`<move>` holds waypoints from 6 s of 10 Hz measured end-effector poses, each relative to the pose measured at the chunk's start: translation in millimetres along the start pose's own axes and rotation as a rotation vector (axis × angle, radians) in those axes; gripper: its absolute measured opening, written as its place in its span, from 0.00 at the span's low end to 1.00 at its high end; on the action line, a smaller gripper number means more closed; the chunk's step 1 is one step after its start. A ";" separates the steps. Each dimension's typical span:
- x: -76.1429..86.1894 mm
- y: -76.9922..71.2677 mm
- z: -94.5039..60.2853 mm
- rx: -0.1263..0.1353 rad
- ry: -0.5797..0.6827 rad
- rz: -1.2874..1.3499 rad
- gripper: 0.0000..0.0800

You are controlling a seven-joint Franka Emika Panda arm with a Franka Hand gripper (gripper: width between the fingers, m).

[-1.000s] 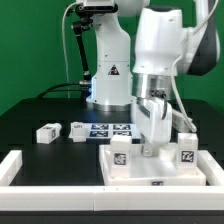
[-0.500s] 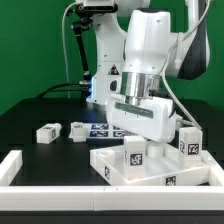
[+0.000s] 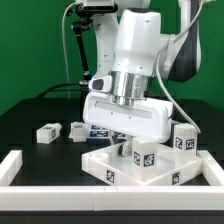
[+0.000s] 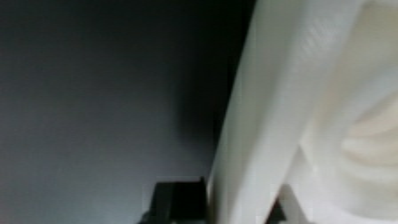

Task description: Assemble square table

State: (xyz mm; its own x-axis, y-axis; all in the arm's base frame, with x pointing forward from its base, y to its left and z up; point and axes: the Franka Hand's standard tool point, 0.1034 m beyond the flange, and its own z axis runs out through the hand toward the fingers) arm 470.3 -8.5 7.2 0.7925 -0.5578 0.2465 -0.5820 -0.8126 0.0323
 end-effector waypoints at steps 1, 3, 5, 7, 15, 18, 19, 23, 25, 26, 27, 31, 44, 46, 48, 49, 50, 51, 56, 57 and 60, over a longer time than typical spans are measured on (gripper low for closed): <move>4.8 1.9 -0.9 0.001 0.014 -0.060 0.10; 19.5 5.0 -2.4 0.003 0.043 -0.252 0.10; 39.7 9.7 -2.4 0.003 0.104 -0.521 0.10; 39.8 9.5 -2.4 0.004 0.096 -0.591 0.10; 43.6 -4.9 -1.7 0.024 -0.005 -0.961 0.10; 50.5 -1.6 -2.5 0.018 0.009 -1.106 0.10; 46.2 0.1 -1.9 0.031 -0.083 -1.090 0.10; 55.6 -1.5 0.7 0.031 -0.136 -1.223 0.10; 55.4 -1.4 0.9 0.030 -0.137 -1.211 0.10; 56.0 -2.8 0.0 0.031 -0.135 -1.229 0.10; 61.9 -6.3 -4.2 0.024 -0.123 -1.261 0.09; 84.8 -24.0 -4.0 0.009 -0.131 -1.639 0.09; 108.2 -104.7 -3.7 0.024 -0.069 -2.147 0.08; 109.1 -136.4 -2.1 0.026 -0.028 -2.136 0.08; 112.4 -146.0 0.8 0.020 -0.022 -2.137 0.08; 112.5 -146.4 0.5 0.020 -0.031 -2.125 0.08; 112.8 -146.6 0.4 0.023 -0.052 -2.125 0.08; 113.7 -147.0 0.4 0.023 -0.066 -2.125 0.08; 115.0 -144.4 0.8 0.024 -0.072 -2.120 0.37; 115.3 -143.9 0.9 0.024 -0.073 -2.118 0.59; 116.3 -142.6 1.3 0.023 -0.074 -2.115 0.80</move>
Offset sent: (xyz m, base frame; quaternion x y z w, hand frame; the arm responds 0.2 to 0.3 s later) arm 0.0346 -0.0024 0.0041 0.0448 0.0388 -0.3762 0.9246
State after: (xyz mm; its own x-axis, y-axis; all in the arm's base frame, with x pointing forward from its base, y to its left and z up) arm 645.6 42.3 30.0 0.0884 0.9818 -0.1681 0.9888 -0.0662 0.1335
